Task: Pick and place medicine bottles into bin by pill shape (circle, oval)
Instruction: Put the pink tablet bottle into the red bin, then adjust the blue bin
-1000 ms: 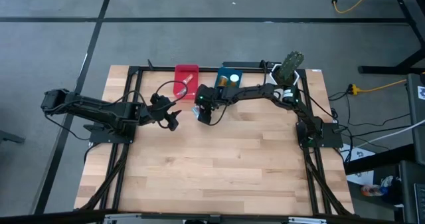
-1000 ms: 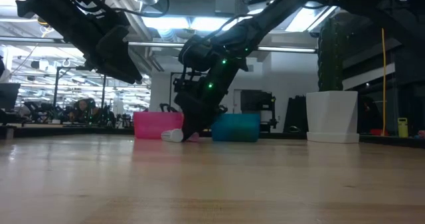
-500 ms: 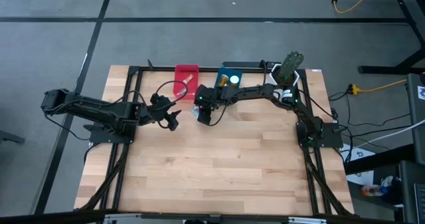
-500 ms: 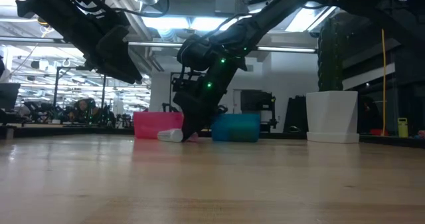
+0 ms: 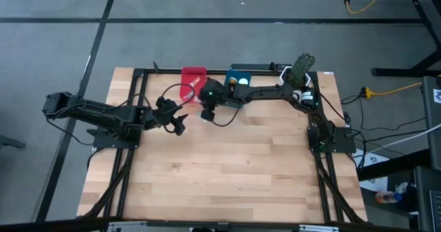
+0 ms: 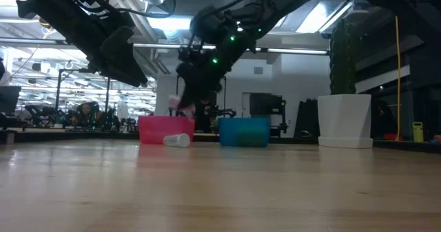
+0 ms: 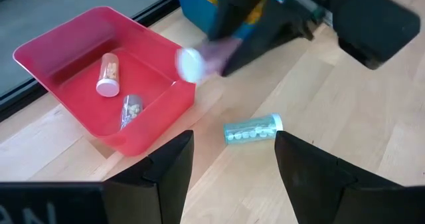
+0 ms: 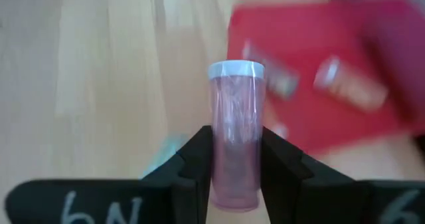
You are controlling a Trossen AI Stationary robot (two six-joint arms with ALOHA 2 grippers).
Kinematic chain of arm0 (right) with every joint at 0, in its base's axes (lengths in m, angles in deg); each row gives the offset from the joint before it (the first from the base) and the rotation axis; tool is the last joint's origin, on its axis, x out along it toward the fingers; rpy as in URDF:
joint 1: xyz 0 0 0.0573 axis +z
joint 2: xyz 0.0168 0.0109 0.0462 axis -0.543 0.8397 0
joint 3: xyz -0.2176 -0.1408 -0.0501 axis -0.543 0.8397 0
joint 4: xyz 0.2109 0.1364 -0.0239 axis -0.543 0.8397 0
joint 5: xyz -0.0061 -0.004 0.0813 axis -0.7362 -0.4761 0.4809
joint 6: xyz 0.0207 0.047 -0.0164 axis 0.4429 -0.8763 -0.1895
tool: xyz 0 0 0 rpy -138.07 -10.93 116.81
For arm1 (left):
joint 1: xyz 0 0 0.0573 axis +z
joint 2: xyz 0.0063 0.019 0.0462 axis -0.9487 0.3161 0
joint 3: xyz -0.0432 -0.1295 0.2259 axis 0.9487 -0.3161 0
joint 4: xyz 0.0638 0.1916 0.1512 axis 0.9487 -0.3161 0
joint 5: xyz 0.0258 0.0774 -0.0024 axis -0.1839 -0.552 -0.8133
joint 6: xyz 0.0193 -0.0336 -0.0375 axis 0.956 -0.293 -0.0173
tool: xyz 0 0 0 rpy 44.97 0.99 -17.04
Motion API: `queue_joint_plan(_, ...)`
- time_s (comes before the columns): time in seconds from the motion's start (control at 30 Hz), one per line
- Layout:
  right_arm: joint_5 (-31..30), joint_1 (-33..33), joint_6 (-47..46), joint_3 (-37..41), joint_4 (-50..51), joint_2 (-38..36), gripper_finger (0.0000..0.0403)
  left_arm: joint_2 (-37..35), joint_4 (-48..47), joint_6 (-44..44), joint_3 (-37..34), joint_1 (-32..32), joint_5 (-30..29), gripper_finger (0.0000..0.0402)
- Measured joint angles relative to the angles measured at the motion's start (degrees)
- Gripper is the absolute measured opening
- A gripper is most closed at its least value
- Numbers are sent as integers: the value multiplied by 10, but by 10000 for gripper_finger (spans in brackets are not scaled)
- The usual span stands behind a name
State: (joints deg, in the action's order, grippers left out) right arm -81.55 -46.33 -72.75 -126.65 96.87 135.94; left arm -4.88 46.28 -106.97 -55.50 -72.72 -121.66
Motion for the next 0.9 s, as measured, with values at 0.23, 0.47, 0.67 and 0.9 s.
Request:
queue_joint_plan(0.23,0,-19,17,0,-118,0,100,0,0,0,0,0,0,206)
queue_joint_plan(0.47,2,-31,19,0,-155,1,151,0,0,0,0,0,0,206)
queue_joint_plan(0.67,-1,-38,17,0,-154,1,217,0,0,0,0,0,0,206)
queue_joint_plan(0.9,0,-30,-14,0,-30,-69,239,0,0,0,0,0,0,206)
